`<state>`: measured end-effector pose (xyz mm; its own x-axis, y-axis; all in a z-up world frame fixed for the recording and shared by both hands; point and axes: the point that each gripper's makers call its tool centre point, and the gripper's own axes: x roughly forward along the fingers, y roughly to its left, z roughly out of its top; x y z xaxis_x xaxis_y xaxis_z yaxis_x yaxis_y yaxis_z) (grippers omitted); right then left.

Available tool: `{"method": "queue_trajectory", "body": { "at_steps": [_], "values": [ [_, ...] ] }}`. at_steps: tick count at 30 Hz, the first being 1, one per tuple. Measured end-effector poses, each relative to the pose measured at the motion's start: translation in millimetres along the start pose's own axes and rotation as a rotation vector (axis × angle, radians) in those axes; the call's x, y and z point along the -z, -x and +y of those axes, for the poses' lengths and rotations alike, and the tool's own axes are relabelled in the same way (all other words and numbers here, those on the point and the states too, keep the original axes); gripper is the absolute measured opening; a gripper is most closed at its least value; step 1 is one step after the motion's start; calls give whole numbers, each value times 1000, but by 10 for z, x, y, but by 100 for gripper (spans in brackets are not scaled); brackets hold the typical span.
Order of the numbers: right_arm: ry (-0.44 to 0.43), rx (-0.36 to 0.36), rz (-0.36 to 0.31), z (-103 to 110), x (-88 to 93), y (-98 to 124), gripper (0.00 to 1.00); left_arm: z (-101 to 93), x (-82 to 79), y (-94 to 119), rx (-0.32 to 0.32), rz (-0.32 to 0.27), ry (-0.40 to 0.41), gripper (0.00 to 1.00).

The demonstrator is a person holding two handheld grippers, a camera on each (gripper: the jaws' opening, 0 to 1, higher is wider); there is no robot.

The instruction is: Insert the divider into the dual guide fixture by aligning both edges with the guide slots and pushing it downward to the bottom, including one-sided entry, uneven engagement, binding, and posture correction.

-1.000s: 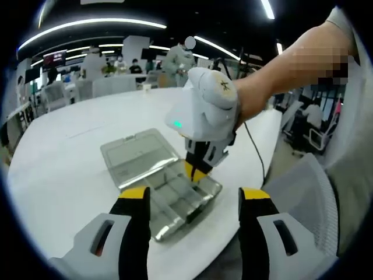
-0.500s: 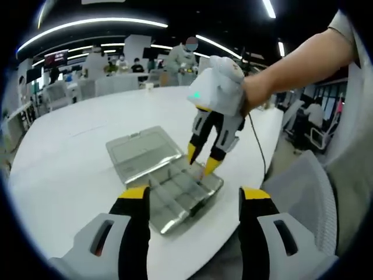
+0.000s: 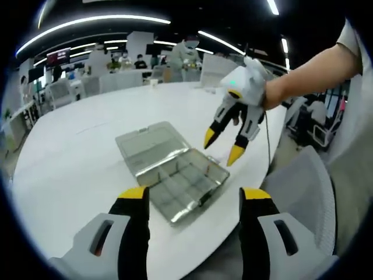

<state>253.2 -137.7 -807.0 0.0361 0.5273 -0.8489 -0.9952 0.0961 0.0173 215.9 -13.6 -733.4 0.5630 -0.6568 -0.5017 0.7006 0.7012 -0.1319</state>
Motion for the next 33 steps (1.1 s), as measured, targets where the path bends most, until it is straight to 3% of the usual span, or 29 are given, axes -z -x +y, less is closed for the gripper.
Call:
{"method": "queue_trajectory", "body": {
  "at_steps": [18,28,33],
  "values": [
    [-72,44,-226,104,-7,112,56,74,30,73,3,44,-72,64],
    [-107,74,-324,141,-91,193,64,372,119,166,-23,109,-129,64],
    [-154,111,-343,161,-131,217,68,546,176,212,4,127,-161,64]
  ]
}}
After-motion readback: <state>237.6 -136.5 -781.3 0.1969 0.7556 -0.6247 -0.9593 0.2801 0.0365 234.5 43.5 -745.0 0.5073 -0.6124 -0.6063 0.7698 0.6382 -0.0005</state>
